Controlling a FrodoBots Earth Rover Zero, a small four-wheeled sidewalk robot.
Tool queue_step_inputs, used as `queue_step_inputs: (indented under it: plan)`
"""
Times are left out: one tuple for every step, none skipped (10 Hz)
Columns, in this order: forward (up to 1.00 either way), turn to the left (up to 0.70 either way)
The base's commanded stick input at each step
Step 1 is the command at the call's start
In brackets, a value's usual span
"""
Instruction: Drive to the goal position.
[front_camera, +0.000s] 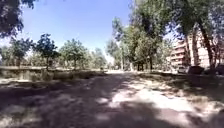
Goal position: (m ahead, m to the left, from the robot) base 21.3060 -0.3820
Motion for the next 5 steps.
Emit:
queue_step_inputs:
  plan:
    - [0.85, 0.00]
    - [0.85, 0.00]
    - [0.85, 0.00]
    - [0.85, 0.00]
    - [0.85, 0.00]
